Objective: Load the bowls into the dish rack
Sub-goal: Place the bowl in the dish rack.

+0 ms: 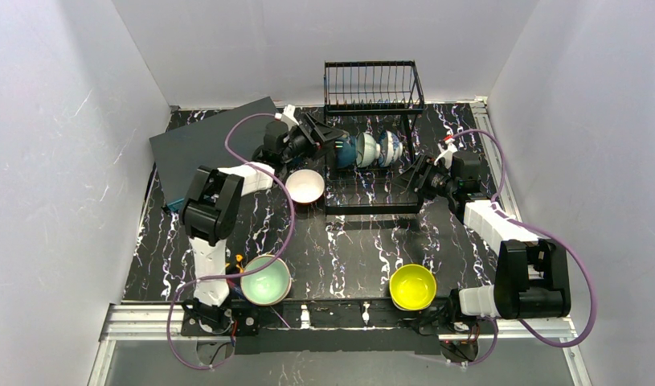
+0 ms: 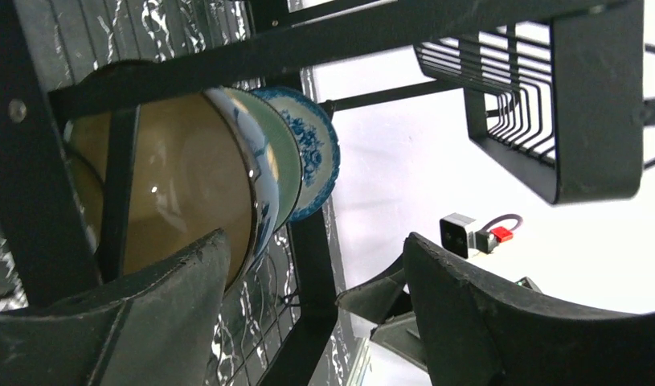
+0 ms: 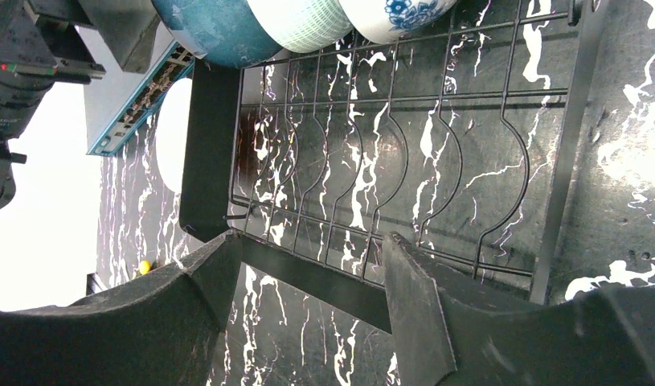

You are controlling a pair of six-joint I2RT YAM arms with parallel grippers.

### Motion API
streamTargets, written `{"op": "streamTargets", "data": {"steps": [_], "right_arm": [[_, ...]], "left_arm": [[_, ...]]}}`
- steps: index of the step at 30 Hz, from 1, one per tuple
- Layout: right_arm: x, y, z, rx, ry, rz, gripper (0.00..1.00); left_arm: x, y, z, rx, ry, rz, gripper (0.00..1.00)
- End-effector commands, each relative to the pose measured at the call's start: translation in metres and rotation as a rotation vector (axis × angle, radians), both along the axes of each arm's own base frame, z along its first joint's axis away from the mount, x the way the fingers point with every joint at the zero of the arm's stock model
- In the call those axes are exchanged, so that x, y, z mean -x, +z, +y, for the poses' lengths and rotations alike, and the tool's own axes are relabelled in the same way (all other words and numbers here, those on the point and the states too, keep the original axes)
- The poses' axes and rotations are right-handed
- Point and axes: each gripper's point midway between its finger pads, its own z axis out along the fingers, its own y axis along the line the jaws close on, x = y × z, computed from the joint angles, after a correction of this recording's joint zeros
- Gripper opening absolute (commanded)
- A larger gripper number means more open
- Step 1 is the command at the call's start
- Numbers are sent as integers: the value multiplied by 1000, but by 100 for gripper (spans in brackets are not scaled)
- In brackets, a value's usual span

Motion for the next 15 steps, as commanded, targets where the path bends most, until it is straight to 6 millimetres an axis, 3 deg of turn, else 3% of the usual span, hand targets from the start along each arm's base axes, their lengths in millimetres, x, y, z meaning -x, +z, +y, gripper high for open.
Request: {"op": "streamTargets", "data": {"steps": [1, 7, 15], "right_arm": [[-7, 13, 0, -15, 5, -49, 73], [-6, 15, 1, -18, 5, -51, 73], [-4, 17, 3, -33, 10, -53, 73]], "left_arm": [[10, 23, 20, -60, 51, -61, 77], [28, 21, 32, -92, 52, -71, 78], [75, 29, 54, -224, 26, -118, 82]]}}
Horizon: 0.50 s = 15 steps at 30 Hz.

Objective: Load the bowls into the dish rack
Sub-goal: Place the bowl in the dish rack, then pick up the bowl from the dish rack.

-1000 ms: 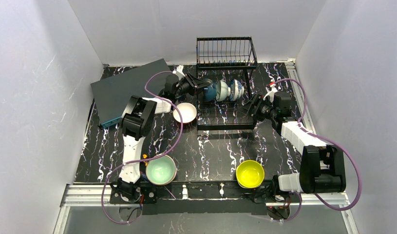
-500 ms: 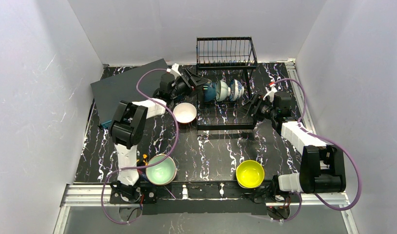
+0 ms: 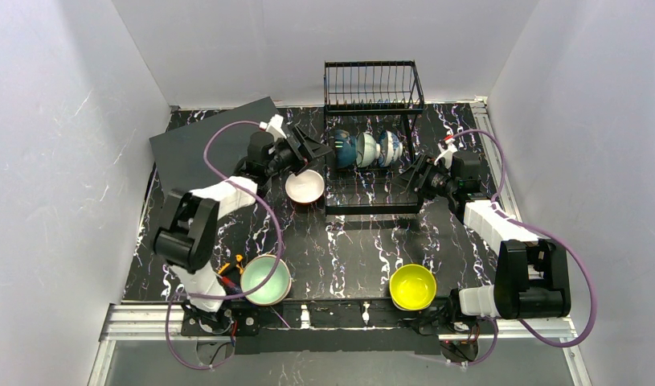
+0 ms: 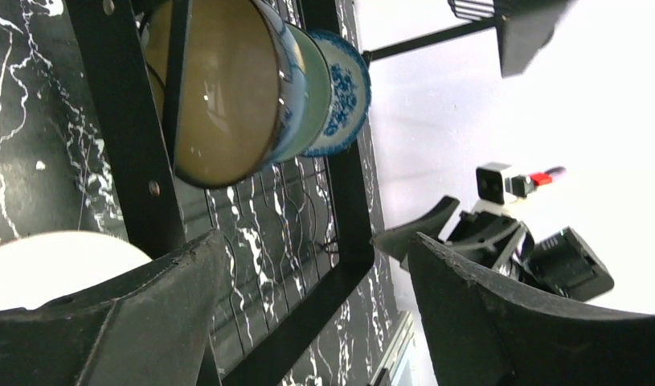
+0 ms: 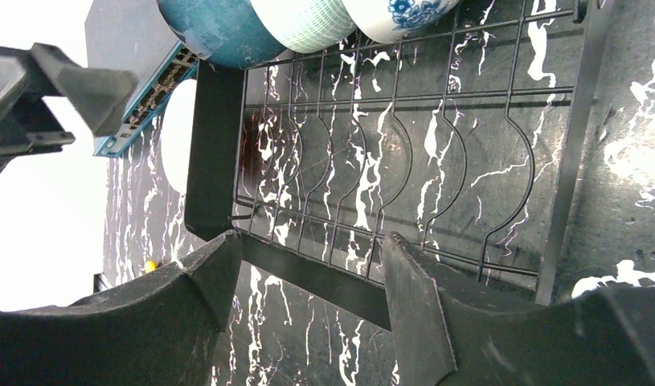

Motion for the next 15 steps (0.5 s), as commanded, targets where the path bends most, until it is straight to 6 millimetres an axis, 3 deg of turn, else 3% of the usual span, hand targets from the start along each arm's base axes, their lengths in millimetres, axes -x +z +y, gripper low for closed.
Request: {"op": "streamTargets", "data": {"steps": [1, 8, 11, 15], "right_arm": [[-5, 17, 2, -25, 12, -60, 73], [-5, 24, 2, -37, 0, -75, 73], [-6, 26, 2, -42, -2, -76, 73], [-8, 34, 1, -40, -13, -88, 73]], "left_arm": [[30, 35, 18, -96, -23, -118, 81], [88, 22, 59, -327, -17, -48, 88], [109, 5, 84, -418, 45, 28, 98], [132, -16, 104, -438, 120, 121, 98]]}}
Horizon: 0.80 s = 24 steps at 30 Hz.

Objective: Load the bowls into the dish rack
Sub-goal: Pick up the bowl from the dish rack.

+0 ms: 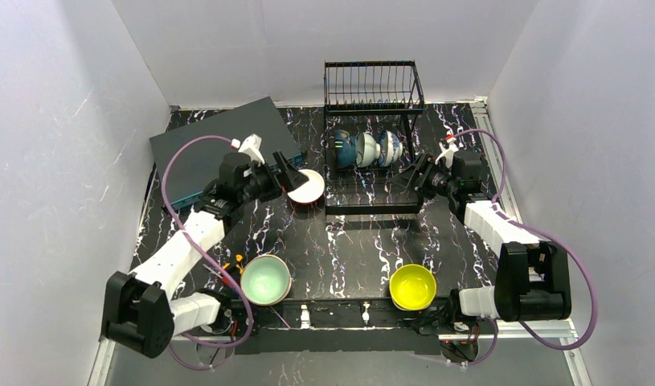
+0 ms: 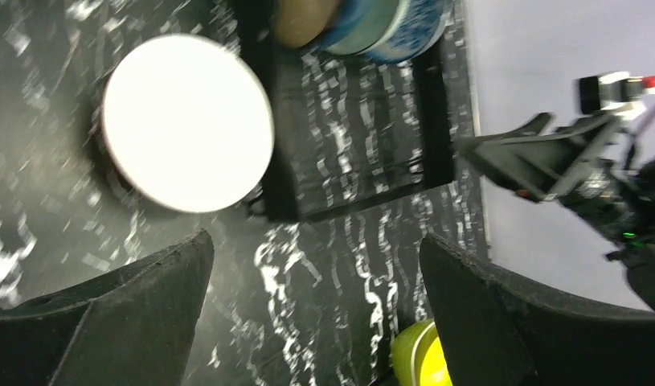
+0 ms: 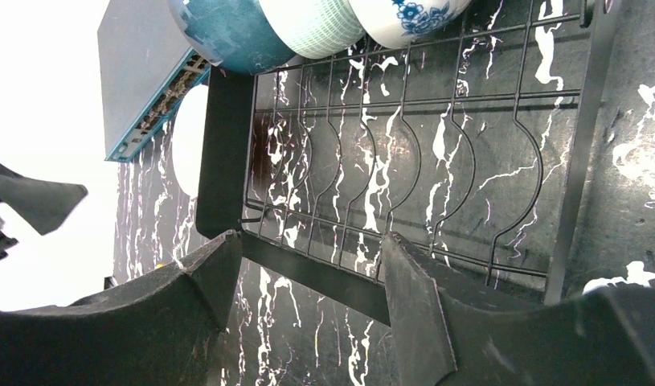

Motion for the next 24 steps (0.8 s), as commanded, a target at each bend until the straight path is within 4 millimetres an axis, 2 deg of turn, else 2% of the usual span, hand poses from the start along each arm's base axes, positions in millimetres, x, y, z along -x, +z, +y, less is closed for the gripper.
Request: {"op": "streamTargets", "data": {"steps": [1, 4, 10, 17, 24], "right_arm": [[-7, 31, -1, -22, -11, -89, 73], [-6, 36, 0, -42, -20, -100, 73], [-7, 47, 4, -82, -19, -109, 73], [6, 35, 0, -40, -11, -102, 75], [3, 51, 2, -64, -10, -124, 75]], "left_arm": [[31, -54, 35, -117, 117, 176, 98], [32, -59, 37, -92, 153, 197, 98], [20, -62, 21, -58, 128, 290, 98], [6, -99, 17, -83, 187, 454, 78], [-6, -122, 14, -44, 250, 505, 69]]}}
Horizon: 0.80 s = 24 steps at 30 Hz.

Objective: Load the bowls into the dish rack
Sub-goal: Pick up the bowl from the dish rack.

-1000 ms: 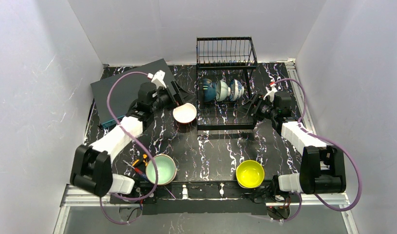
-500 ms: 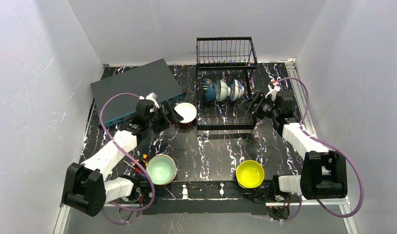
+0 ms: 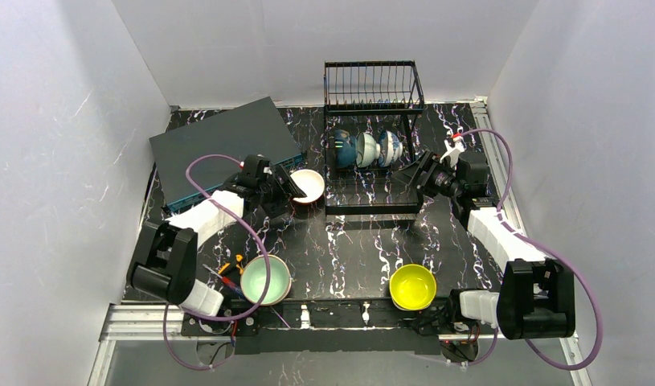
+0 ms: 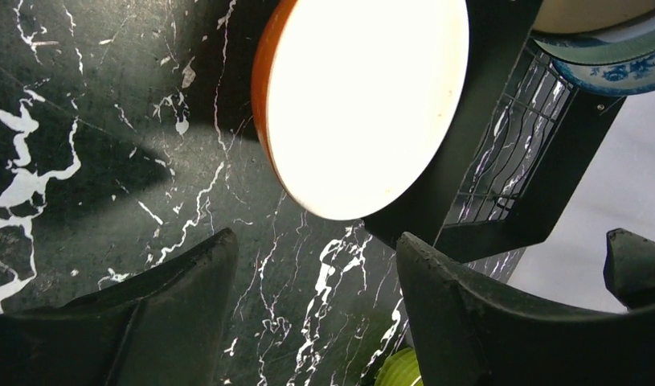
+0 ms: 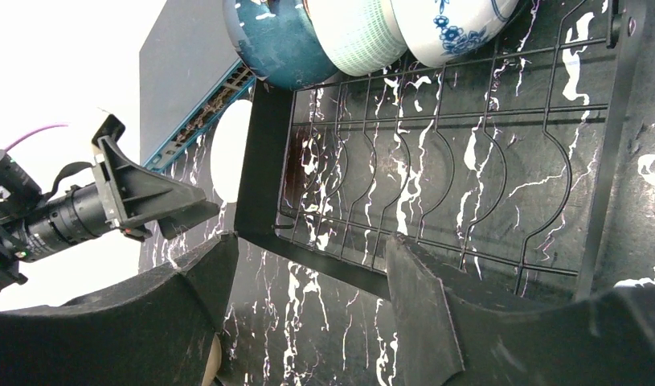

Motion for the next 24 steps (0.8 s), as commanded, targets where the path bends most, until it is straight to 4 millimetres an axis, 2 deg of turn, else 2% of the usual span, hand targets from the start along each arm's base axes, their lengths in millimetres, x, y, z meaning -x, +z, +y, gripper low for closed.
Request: {"op": "streamTargets", "data": {"steps": [1, 4, 12, 15, 18, 19, 24], "right_arm": [[-3, 22, 1, -11, 13, -65, 76], [0, 20, 1, -8, 20, -59, 76], [2, 31, 5, -32, 43, -80, 77], [3, 31, 5, -25, 49, -79, 77], [3, 30, 6, -27, 56, -77, 78], [3, 30, 7, -31, 58, -77, 78], [4, 30, 12, -70, 79, -78, 79]], "left_arm": [[-12, -5, 0, 21, 63, 16, 65], [-17, -13, -1, 34, 91, 34, 60], [-35, -27, 0, 93, 140, 47, 34], [-36, -31, 1, 107, 149, 66, 19], [-35, -27, 5, 101, 148, 43, 3], [-35, -23, 7, 98, 152, 32, 0], [-32, -2, 18, 88, 175, -46, 0]]}}
